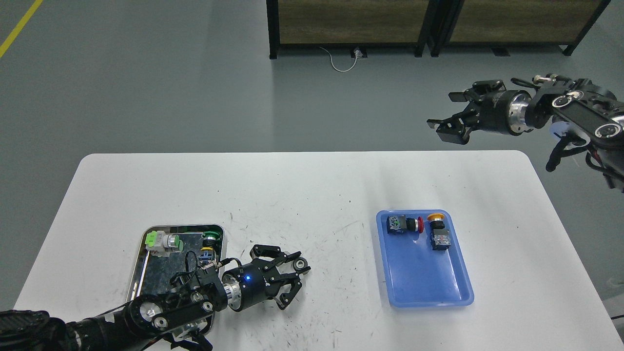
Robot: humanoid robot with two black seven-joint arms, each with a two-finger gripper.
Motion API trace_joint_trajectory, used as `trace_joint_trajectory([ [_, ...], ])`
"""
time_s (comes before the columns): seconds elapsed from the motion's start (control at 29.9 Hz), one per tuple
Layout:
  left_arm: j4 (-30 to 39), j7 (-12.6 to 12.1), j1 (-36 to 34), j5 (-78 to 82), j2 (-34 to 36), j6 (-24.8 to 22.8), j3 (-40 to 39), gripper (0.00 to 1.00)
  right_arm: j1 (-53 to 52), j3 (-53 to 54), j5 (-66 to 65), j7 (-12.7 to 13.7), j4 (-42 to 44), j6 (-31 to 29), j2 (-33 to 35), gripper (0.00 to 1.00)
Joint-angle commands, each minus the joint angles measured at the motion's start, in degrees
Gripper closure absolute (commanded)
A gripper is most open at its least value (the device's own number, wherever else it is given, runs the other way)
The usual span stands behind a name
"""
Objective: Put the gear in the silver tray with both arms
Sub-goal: 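Grasp the second gear on the table with the left gripper, then place the gear into the silver tray and open the left gripper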
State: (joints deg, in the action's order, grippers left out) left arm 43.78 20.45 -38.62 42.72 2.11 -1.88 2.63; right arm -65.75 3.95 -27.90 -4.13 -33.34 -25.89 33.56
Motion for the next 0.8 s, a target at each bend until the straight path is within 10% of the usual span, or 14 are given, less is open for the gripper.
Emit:
trace_joint_trajectory([
  [0.0, 0.8, -0.1, -0.3, -0.2, 0.1, 0.0, -0.7, 0.73, 0.0, 0.0, -0.1, 0.0, 0.4, 0.1, -0.1, 0.18],
  [0.77, 29.6, -0.1, -1.1, -1.1, 41.1, -4.7, -10.2, 0.7, -0.2, 0.2, 0.0, -0.2, 3.6, 0.2, -3.9, 0.18],
])
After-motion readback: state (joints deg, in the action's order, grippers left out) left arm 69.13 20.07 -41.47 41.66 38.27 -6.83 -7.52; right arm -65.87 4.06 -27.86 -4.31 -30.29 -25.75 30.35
